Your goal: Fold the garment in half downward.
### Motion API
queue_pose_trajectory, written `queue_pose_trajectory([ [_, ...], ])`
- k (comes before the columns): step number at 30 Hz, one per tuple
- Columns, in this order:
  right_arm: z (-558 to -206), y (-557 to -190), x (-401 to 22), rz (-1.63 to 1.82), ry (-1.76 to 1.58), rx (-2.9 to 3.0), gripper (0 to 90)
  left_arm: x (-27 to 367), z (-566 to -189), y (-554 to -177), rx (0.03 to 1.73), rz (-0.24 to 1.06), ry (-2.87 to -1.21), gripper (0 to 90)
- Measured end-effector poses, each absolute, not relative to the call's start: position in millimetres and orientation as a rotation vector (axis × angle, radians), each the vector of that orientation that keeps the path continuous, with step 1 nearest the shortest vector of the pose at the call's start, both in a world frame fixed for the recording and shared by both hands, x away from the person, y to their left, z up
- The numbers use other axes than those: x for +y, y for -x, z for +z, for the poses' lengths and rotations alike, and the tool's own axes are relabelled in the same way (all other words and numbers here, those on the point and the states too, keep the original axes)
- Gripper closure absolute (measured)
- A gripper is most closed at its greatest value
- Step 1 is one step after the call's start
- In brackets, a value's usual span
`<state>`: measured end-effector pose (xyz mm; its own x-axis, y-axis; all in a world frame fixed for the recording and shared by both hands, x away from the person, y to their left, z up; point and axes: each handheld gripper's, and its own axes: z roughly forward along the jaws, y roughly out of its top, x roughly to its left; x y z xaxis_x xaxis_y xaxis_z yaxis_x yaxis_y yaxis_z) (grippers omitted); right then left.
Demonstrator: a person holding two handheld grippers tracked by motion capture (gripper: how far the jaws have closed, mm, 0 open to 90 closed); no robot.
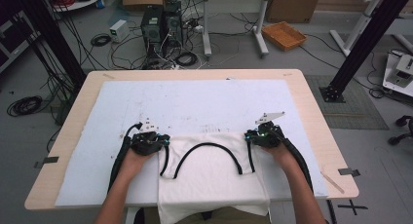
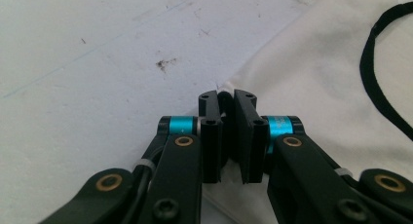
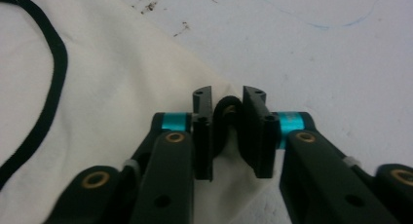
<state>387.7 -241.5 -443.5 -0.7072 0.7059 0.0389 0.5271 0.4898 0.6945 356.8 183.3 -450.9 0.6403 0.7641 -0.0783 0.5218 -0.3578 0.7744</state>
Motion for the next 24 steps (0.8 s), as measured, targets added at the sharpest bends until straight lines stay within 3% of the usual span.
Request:
queue_pose_trajectory([
  [3,-442.6,-388.7,-244.0,1.051,-1.12,2.494,84.0,187.5,-451.4,-360.0,1.1,0.283,-1.969,83.0],
  [8,-439.0,-392.1,-242.6,1.027,-1.092,2.457,85.5,193.8,-446.7,-368.0,1.143,0.253,-1.858,83.7],
  [18,-412.0,-410.2,-248.0,1.131,-1.083,2.162,85.5,200.0,-423.2,-389.4,1.096,0.352,-1.622,83.7],
  [24,-409.3,-403.8,-250.8,1.192,-1.053,2.098,85.3,201.3,-418.3,-380.9,1.035,0.356,-1.604,83.6],
])
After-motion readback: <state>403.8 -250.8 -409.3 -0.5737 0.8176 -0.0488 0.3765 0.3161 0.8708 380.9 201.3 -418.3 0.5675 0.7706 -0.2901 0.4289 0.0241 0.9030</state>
